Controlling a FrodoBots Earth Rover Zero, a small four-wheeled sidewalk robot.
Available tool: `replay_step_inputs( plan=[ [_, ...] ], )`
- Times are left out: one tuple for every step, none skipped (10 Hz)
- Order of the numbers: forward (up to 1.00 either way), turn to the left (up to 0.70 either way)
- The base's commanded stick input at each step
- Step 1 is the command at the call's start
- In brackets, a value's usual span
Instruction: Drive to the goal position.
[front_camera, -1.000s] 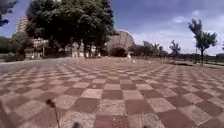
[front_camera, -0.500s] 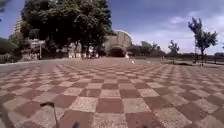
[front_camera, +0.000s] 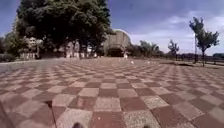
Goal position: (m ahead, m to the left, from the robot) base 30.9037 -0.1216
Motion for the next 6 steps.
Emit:
replay_step_inputs(
  plan=[
    [0.70,0.00],
    [0.70,0.00],
    [0.70,0.00],
    [0.70,0.00],
    [0.70,0.00],
    [0.70,0.00]
  ],
)
